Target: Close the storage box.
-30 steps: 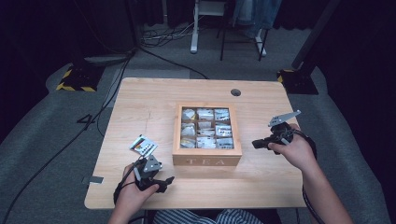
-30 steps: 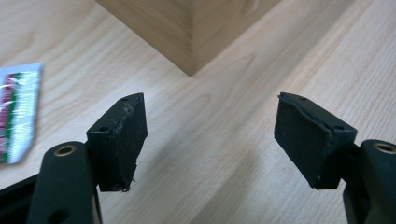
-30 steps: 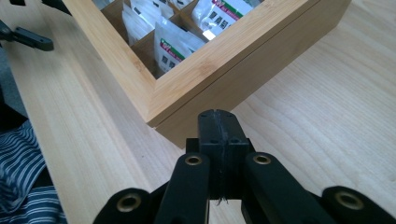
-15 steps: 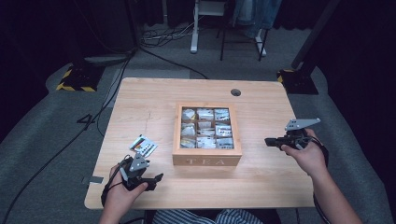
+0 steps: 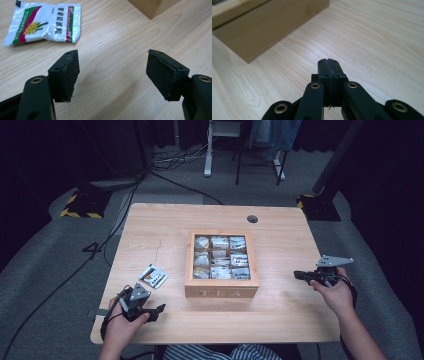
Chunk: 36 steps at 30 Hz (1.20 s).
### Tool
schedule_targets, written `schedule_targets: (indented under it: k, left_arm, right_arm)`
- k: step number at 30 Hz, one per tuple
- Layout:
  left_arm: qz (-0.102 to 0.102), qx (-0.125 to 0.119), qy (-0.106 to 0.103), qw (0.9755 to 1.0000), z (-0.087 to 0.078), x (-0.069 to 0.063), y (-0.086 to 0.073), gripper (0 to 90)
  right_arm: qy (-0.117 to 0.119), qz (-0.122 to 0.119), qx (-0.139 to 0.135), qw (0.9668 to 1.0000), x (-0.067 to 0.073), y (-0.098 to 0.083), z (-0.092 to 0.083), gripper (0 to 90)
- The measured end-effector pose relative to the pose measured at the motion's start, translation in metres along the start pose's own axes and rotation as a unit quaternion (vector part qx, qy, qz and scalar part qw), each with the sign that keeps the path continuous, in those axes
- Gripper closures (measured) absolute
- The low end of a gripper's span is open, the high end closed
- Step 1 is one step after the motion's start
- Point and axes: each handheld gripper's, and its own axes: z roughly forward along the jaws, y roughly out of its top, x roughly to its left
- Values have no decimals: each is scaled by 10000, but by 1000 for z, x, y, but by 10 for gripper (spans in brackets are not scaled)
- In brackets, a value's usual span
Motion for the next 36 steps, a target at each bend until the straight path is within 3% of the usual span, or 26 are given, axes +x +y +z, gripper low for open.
schedule_targets:
  k: [5, 8, 14, 19, 22, 25, 28, 30, 31, 36]
  left_arm:
    - [-117, 55, 51, 9999, 1, 9, -7, 275]
    - [-194, 17, 213, 9996, 2, 15, -10, 276]
    - [-341, -172, 273, 9989, 1, 21, -16, 277]
    - [-274, -246, 343, 9987, 2, 23, -18, 276]
    - [-187, -222, 477, 9984, 3, 21, -17, 277]
    - [-155, -195, 476, 9986, 4, 21, -17, 273]
    - [-170, -202, 480, 9985, 4, 21, -17, 272]
    - [-200, -192, 501, 9984, 4, 20, -17, 270]
    - [-250, -212, 518, 9981, 5, 19, -16, 268]
    - [-253, -210, 545, 9980, 6, 19, -16, 260]
  right_arm:
    - [-8, 107, -49, 9999, -9, -12, 8, 900]
    - [-41, 50, 18, 10000, -11, -19, 17, 900]
    - [-163, -29, 124, 9998, -12, -29, 30, 879]
    - [-258, -108, 131, 9995, -8, -32, 36, 864]
    - [-267, -157, 142, 9994, -6, -32, 38, 828]
    - [-238, -144, 65, 9996, -6, -33, 40, 775]
    - [-77, 2, 33, 10000, -9, -33, 41, 656]
    - [85, 245, 1, 9997, -12, -32, 42, 579]
    - [174, 376, -33, 9991, -13, -32, 43, 559]
    - [275, 468, -42, 9985, -15, -32, 42, 546]
